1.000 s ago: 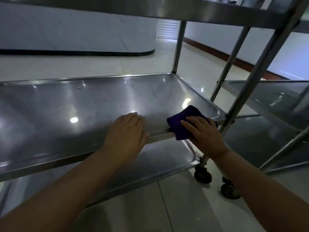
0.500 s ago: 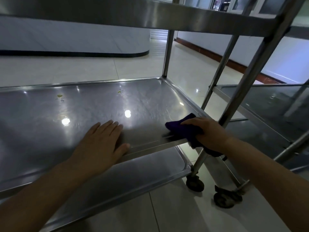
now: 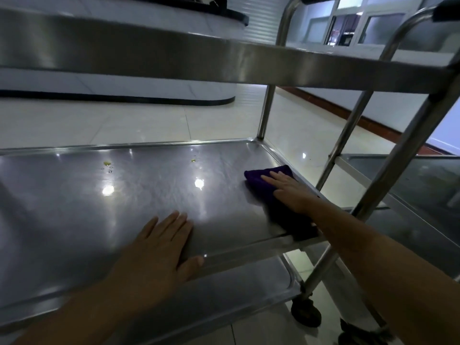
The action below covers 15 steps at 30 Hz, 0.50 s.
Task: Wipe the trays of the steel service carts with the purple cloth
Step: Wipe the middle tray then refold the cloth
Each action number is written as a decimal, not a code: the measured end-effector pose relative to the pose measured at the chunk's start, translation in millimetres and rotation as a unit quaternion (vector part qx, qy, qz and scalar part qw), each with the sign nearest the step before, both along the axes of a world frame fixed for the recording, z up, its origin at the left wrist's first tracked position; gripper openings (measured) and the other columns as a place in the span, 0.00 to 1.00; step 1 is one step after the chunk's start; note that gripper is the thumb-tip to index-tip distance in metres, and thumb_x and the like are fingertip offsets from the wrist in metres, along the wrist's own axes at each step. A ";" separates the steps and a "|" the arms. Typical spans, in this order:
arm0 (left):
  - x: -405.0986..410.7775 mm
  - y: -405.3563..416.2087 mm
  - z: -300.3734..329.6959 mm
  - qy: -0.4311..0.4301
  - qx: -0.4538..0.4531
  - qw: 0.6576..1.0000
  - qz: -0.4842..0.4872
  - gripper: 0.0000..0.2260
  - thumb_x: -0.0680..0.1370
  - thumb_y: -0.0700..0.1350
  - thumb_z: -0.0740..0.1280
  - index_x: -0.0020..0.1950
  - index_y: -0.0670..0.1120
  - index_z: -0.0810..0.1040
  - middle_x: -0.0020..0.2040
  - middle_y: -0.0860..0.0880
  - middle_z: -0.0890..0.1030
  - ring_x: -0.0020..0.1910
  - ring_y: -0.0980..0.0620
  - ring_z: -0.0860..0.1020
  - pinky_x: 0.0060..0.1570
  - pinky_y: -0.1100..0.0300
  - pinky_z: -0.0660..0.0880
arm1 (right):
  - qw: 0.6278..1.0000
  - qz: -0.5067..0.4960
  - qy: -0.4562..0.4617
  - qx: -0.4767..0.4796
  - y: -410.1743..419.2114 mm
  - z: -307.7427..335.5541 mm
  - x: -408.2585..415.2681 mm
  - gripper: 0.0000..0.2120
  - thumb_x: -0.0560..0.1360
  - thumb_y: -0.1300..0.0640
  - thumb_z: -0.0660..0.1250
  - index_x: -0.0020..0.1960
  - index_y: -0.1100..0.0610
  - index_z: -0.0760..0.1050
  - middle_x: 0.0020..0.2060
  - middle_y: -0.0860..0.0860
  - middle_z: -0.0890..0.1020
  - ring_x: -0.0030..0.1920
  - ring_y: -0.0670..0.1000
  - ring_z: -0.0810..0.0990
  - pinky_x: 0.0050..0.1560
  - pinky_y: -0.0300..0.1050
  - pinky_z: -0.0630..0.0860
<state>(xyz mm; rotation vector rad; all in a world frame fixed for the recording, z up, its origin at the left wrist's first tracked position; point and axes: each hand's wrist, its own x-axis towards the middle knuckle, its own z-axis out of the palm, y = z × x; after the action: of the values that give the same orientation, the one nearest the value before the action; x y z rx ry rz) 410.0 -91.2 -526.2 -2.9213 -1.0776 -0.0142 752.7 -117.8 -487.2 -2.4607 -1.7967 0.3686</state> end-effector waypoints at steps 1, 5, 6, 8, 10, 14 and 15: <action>0.6 1.0 -3.5 -0.013 0.006 1.000 -0.004 0.32 0.81 0.64 0.44 0.61 0.44 0.80 0.62 0.46 0.79 0.62 0.49 0.77 0.63 0.53 0.59 | 1.000 -0.014 -0.021 -0.004 10.6 -0.6 7.6 0.26 0.82 0.55 0.51 0.78 0.45 0.51 0.78 0.48 0.49 0.78 0.49 0.45 0.77 0.53 0.43; 3.4 1.2 -6.7 -0.039 0.029 0.999 -0.003 0.33 0.80 0.64 0.43 0.60 0.45 0.81 0.60 0.47 0.80 0.61 0.50 0.78 0.63 0.52 0.63 | 0.994 -0.082 -0.070 -0.018 41.2 -0.6 11.9 0.26 0.81 0.42 0.48 0.78 0.43 0.49 0.79 0.49 0.48 0.78 0.51 0.45 0.76 0.54 0.44; 3.8 0.5 -5.0 -0.044 0.029 0.999 -0.002 0.33 0.80 0.64 0.43 0.60 0.45 0.81 0.60 0.47 0.81 0.60 0.50 0.78 0.65 0.52 0.67 | 0.993 -0.092 -0.068 -0.025 44.2 -0.5 6.8 0.28 0.80 0.38 0.48 0.78 0.42 0.49 0.79 0.49 0.48 0.78 0.51 0.45 0.75 0.55 0.44; 3.8 -2.3 -3.9 -0.049 0.022 0.999 -0.005 0.34 0.80 0.64 0.43 0.60 0.45 0.81 0.59 0.47 0.81 0.60 0.50 0.78 0.61 0.51 0.70 | 0.993 -0.093 -0.058 -0.032 46.4 -0.9 -7.2 0.30 0.79 0.35 0.49 0.78 0.41 0.48 0.79 0.49 0.47 0.78 0.52 0.44 0.75 0.55 0.44; 1.2 -1.4 -3.3 -0.052 0.024 0.998 -0.007 0.34 0.80 0.64 0.42 0.58 0.45 0.81 0.58 0.47 0.81 0.59 0.49 0.79 0.57 0.50 0.71 | 0.996 -0.057 -0.055 -0.035 45.6 -2.0 -25.4 0.30 0.79 0.35 0.50 0.78 0.41 0.46 0.79 0.49 0.47 0.78 0.51 0.44 0.75 0.55 0.44; 1.9 -7.4 7.6 -0.094 -0.002 0.996 -0.008 0.37 0.74 0.70 0.46 0.69 0.47 0.72 0.69 0.49 0.72 0.72 0.50 0.65 0.69 0.46 0.58 | 0.997 0.046 -0.052 -0.029 35.0 -3.8 -76.6 0.29 0.79 0.37 0.52 0.77 0.39 0.46 0.79 0.48 0.46 0.78 0.50 0.43 0.76 0.54 0.44; 1.7 -8.4 10.6 -0.118 -0.007 0.993 -0.004 0.37 0.72 0.70 0.48 0.71 0.48 0.69 0.71 0.50 0.70 0.74 0.51 0.61 0.71 0.48 0.52 | 0.996 0.072 -0.052 -0.026 30.7 -4.7 -91.7 0.29 0.79 0.37 0.52 0.77 0.38 0.45 0.79 0.48 0.45 0.78 0.50 0.42 0.76 0.54 0.43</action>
<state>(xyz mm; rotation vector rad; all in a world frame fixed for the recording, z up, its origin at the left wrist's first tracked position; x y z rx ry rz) 411.7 -99.6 -515.6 -2.9932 -1.0955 -0.3626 661.0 -87.0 -491.9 -2.4323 -2.0392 0.3055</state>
